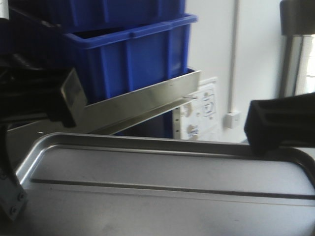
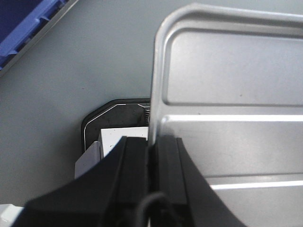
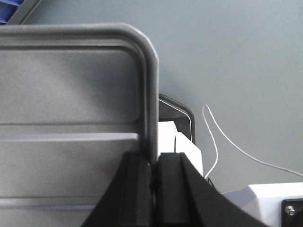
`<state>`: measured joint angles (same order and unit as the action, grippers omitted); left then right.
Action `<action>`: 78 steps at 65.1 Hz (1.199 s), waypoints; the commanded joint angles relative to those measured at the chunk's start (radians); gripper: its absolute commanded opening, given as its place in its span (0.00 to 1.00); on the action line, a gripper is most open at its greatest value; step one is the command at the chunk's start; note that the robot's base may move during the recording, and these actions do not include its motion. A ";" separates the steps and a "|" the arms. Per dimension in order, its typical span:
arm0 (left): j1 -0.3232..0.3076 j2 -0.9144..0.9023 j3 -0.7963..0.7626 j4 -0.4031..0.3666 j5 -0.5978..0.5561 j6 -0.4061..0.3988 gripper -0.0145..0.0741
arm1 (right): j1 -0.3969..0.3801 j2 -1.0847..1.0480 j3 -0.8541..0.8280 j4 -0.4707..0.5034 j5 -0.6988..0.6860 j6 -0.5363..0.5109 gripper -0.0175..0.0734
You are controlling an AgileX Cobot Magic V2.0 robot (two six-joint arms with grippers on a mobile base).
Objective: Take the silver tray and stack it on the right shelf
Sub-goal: 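Carry the tray with both grippers over the shelf holding another tray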
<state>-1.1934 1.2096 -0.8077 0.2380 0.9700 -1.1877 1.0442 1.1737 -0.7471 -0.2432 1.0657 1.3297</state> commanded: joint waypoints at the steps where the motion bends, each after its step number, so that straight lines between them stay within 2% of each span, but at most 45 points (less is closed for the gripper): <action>1: 0.000 -0.023 -0.017 0.069 0.135 -0.004 0.05 | -0.003 -0.021 -0.014 -0.068 0.225 -0.004 0.27; 78: 0.000 -0.023 -0.017 0.069 0.135 -0.004 0.05 | -0.003 -0.021 -0.014 -0.068 0.225 -0.004 0.27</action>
<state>-1.1934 1.2096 -0.8077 0.2380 0.9718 -1.1877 1.0442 1.1737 -0.7471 -0.2432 1.0657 1.3297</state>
